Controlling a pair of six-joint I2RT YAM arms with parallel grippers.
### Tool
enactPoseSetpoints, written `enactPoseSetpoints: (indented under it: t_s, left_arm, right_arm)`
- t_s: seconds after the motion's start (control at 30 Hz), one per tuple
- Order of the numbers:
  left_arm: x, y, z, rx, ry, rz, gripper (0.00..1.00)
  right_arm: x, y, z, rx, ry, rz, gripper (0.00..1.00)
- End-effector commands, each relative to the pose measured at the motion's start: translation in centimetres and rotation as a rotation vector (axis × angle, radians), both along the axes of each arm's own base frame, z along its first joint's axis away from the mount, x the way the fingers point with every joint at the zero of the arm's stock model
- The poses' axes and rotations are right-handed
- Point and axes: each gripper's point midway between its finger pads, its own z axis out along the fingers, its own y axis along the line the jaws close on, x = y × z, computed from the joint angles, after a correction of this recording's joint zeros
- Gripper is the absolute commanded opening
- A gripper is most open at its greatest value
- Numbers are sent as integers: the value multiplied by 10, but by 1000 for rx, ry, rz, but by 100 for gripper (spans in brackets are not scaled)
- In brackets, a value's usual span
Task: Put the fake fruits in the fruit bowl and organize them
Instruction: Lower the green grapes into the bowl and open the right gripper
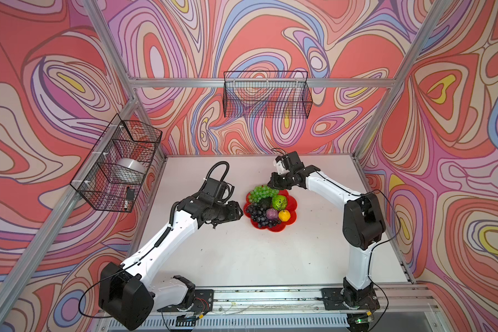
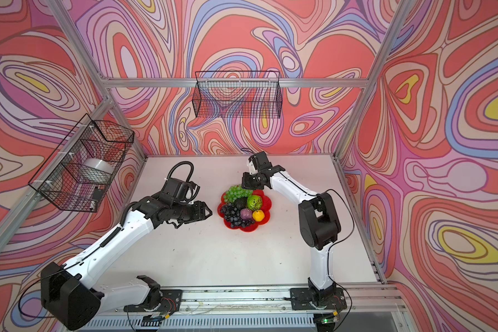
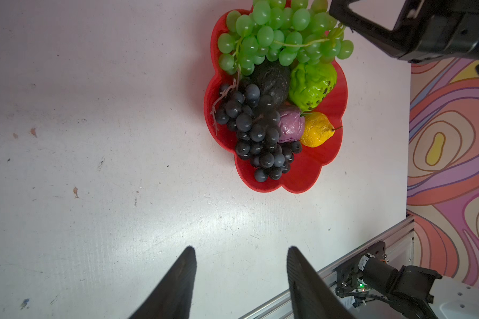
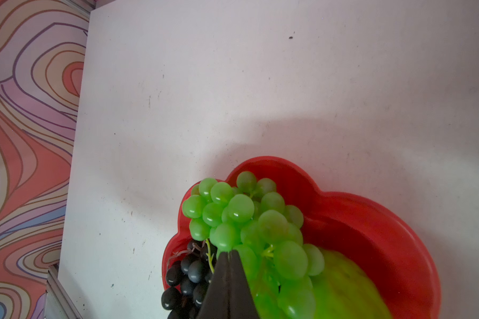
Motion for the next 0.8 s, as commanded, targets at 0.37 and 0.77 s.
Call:
enactPoseSetpoints:
  t_s: [0.37, 0.77]
  left_arm:
    - [5, -4, -1, -19, 5, 13, 56]
    - [5, -3, 0, -18, 1, 17, 56]
  right_arm:
    - [0, -17, -27, -137, -8, 25, 0]
    - [-2, -9, -27, -204, -59, 112, 0]
